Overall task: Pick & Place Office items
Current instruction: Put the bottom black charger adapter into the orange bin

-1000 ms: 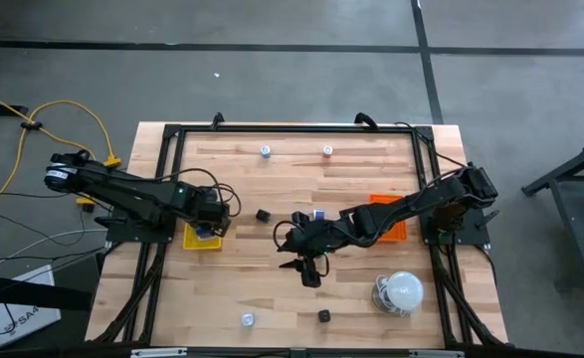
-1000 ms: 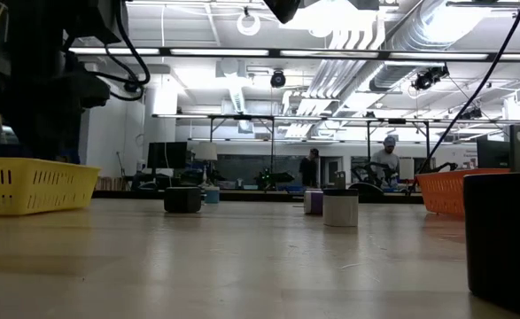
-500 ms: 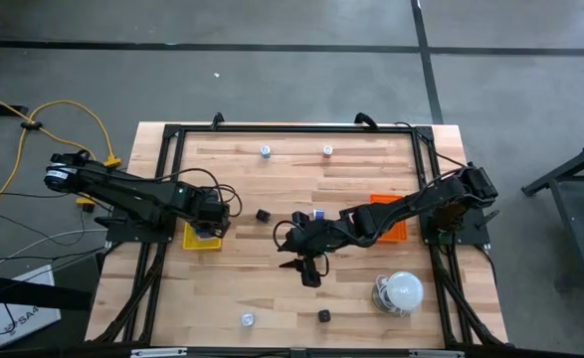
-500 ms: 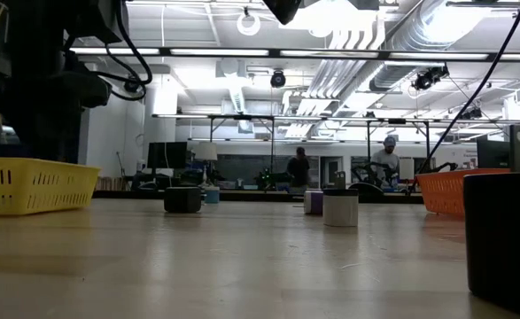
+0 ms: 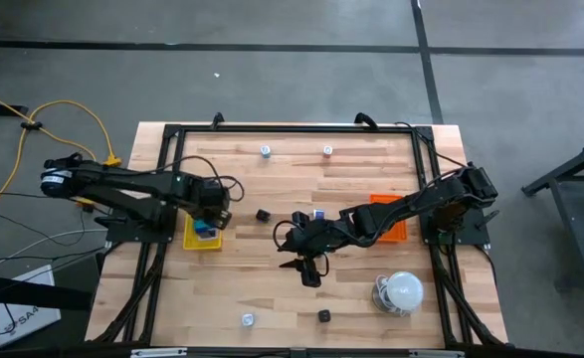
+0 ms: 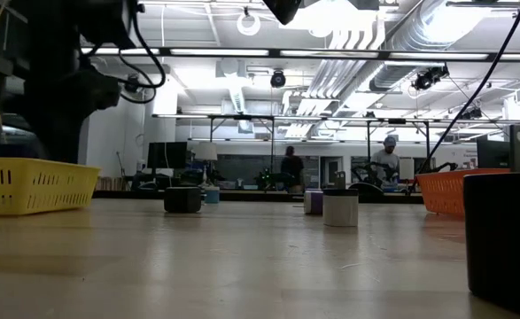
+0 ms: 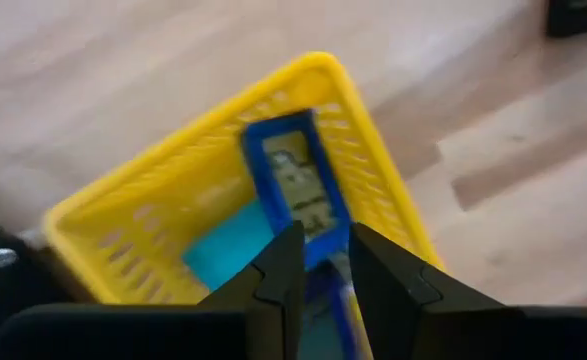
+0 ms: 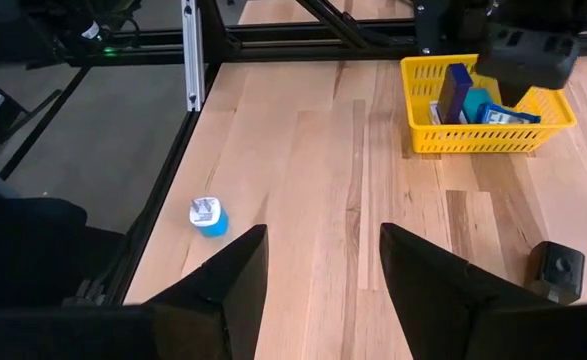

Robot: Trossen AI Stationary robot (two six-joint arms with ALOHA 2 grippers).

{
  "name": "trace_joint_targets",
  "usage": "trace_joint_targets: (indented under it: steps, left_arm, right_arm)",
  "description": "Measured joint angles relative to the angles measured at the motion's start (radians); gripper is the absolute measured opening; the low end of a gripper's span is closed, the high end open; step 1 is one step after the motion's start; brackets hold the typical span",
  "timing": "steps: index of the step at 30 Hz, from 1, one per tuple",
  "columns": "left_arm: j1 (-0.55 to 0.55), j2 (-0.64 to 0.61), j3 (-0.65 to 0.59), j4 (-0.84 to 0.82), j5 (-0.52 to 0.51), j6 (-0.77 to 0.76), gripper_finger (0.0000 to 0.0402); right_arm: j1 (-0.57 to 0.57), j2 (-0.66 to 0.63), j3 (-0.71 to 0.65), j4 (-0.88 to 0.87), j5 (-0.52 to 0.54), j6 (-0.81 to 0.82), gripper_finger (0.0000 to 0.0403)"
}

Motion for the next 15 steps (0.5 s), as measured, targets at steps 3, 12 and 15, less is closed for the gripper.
trace_joint_targets:
  steps: [3,12,15]
  left_arm:
    - [0.059,-0.015,0.000,0.046,0.113,0.072,0.0078]
    - [0.145,-0.061,0.001,0.367,0.431,0.224,0.0078]
    - [0.158,-0.086,0.001,0.457,0.495,0.246,0.0078]
  right_arm:
    - [0.000,0.000,0.000,0.000,0.000,0.000,0.0180]
    - [0.000,0.000,0.000,-0.002,0.000,-0.003,0.0180]
    - [0.000,0.000,0.000,-0.008,0.000,-0.004,0.0180]
